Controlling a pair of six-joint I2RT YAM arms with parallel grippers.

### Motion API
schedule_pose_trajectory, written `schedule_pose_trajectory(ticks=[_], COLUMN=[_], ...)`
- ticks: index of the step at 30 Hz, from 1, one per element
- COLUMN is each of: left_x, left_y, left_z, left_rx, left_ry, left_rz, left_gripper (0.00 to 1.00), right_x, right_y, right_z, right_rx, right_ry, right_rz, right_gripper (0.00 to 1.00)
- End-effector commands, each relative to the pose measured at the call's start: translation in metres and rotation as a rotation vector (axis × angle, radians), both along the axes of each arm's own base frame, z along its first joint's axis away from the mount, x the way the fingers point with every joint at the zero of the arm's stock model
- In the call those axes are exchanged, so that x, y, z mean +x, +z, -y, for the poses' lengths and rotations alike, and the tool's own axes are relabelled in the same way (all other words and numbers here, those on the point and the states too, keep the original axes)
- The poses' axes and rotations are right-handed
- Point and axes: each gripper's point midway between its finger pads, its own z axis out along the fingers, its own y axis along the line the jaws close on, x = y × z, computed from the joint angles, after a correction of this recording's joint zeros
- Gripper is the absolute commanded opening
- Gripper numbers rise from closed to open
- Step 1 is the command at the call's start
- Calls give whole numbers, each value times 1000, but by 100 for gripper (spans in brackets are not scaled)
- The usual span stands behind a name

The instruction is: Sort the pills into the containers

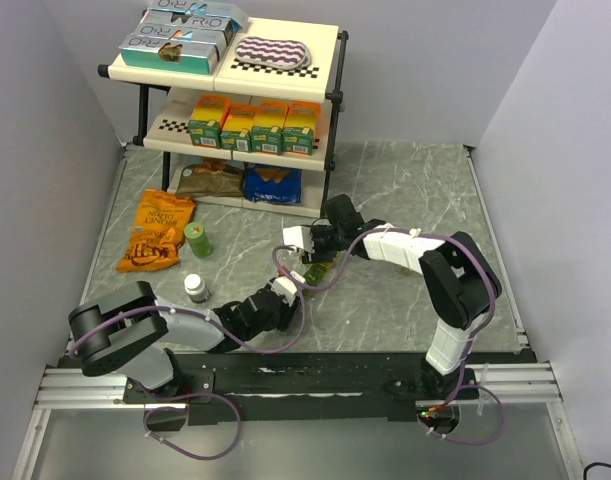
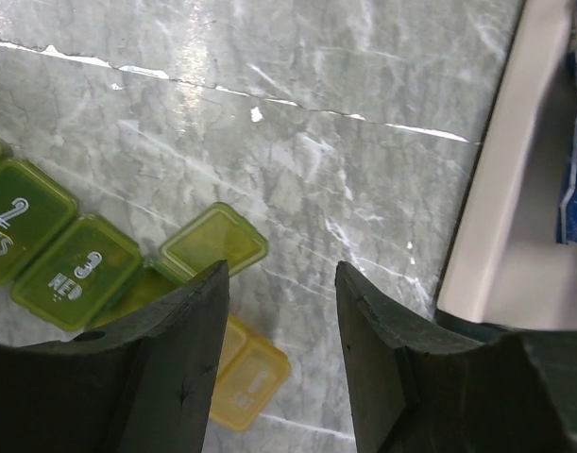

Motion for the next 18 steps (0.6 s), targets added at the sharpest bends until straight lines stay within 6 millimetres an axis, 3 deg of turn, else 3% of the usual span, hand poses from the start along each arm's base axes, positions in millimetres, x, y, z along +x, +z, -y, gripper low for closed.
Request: schedule_pose_trajectory(ticks=[1, 10, 18], left_x=[-5, -2, 0], left_y=[-7, -7, -8], left_z=[3, 2, -2], left_rx=[26, 34, 38], left_ry=[-34, -17, 11], left_rz=[-19, -11, -14], left_gripper=[9, 10, 11], right_x=[11, 10, 8], right_y=[12, -2, -17], right_z=[-13, -21, -16], right_rx=[4, -86, -174], right_ry=[-9, -20, -25], right_rz=[38, -14, -78], right_gripper=[56, 56, 55])
